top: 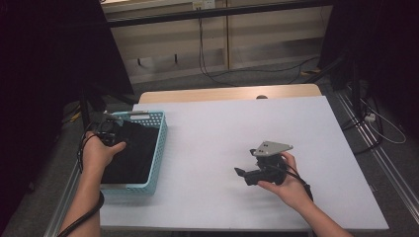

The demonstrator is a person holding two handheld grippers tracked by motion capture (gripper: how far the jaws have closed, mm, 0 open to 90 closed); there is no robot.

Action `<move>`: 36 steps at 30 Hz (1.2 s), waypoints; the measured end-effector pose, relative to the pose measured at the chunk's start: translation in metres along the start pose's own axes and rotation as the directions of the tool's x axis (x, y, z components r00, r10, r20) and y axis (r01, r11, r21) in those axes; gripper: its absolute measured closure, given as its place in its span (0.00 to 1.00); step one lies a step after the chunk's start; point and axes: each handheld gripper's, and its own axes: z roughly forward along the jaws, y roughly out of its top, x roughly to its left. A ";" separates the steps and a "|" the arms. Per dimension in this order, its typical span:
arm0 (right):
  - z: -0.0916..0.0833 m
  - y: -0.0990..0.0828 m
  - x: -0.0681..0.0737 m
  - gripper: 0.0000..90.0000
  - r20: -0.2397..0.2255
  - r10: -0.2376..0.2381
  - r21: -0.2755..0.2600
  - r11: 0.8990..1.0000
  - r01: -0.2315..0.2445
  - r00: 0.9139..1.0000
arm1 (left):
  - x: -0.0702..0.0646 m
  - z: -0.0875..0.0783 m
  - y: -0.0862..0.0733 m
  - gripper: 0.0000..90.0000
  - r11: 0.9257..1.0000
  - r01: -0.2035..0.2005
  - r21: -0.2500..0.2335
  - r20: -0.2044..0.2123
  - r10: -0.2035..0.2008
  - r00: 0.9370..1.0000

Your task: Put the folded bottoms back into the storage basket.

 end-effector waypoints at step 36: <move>-0.046 -0.043 -0.025 0.19 0.017 0.035 0.065 0.997 -0.036 0.999 | -0.126 0.006 -0.001 0.27 0.959 -0.273 -0.082 0.206 0.284 0.936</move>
